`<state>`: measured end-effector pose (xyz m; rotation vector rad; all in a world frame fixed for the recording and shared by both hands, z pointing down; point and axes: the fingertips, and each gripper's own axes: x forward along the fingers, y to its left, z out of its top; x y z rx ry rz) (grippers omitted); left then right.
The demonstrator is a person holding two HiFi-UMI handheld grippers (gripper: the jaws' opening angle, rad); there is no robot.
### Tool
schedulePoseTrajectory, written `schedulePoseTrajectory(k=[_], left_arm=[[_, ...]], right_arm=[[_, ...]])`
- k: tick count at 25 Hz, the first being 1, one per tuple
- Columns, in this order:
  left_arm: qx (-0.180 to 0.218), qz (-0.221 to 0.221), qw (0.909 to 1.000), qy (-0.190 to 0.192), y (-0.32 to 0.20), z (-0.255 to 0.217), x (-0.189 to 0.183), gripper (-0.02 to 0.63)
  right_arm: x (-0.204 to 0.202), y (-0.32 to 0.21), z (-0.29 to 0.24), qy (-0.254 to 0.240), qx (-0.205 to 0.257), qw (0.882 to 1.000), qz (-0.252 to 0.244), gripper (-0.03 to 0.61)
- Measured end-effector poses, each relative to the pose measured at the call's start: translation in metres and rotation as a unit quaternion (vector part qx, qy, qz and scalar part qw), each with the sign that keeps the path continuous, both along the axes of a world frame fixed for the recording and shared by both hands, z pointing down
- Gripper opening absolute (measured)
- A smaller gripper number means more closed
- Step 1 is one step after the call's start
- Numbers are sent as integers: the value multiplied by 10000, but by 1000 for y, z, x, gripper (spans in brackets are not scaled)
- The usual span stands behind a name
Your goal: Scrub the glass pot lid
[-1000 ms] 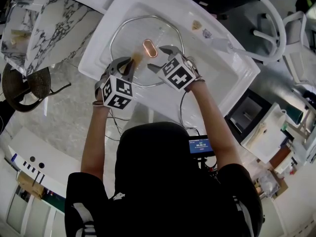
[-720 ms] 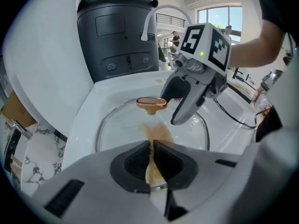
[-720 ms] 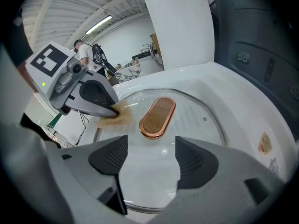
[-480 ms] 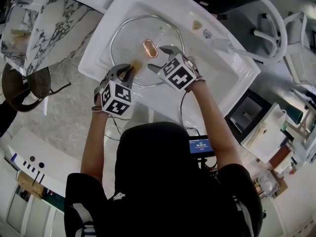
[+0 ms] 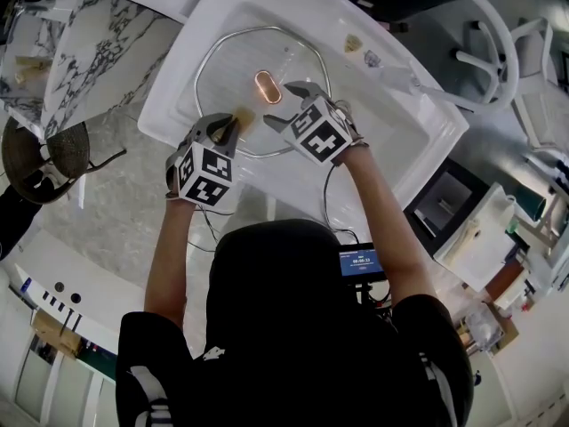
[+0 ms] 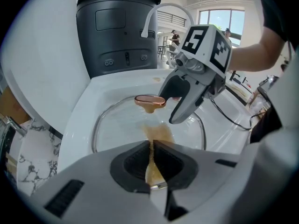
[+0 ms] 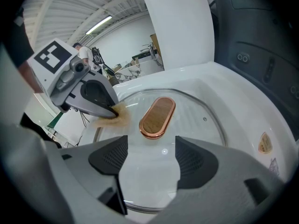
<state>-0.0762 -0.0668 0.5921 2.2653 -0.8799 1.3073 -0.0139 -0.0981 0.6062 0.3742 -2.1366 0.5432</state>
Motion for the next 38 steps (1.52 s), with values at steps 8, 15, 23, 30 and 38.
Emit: schedulePoseTrajectory(k=[8,15,23,30,38], left_arm=[[52,-178,9997,134,-7,0,1,17],[226,-120,9996,106,-24,0,4,17],[292,-101,9994,138,-40,0,6,17],[385,-164,9989,207,-57,0,4,17],[461,-240,9983,248,-80,3,1,17]], right_arm=[[1,0,0,9,-13,10000,11,301],[0,1,0,40,-40,10000,3,301],[0,0,0,32,-48,10000,-17,301],[0,0,-1,22,-46,10000,-34,301],[0,0,0,46,-48,10000,-42,301]])
